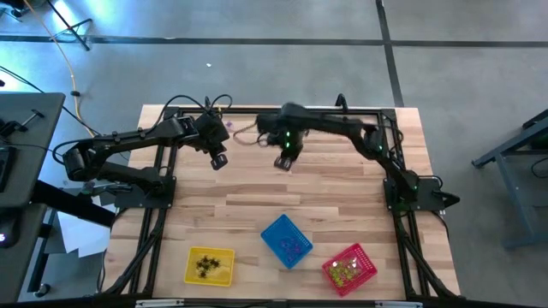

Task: Sort Halloween decoration
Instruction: Put the violet spider toy into the blue bin

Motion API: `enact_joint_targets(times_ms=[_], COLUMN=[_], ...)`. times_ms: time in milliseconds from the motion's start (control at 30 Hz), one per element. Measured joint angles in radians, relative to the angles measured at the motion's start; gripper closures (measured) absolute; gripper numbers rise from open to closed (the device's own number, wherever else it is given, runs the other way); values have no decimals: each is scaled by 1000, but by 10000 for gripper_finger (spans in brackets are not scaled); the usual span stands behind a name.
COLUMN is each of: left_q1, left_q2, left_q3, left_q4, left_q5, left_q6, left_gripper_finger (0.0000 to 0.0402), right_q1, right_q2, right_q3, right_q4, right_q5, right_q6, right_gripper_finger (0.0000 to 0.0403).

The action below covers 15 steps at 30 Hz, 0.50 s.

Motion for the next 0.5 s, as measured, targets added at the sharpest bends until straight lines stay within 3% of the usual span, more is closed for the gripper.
enact_joint_targets(times_ms=[67,333,500], left_q1=[0,-8,-32], left_q2=[0,0,0], left_q3=[0,0,0], left_q4=[-5,-17,-17], left_q5=[0,0,0], left_q6=[0,-25,-37], left_gripper_finger=[401,401,402], right_q1=[81,406,529], right_q2=[-33,-76,-69], right_q3=[12,12,-15], right_q4=[-5,32,171], right_q5=[-65,-9,-10], right_q6=[5,140,231], right_gripper_finger=[403,403,403])
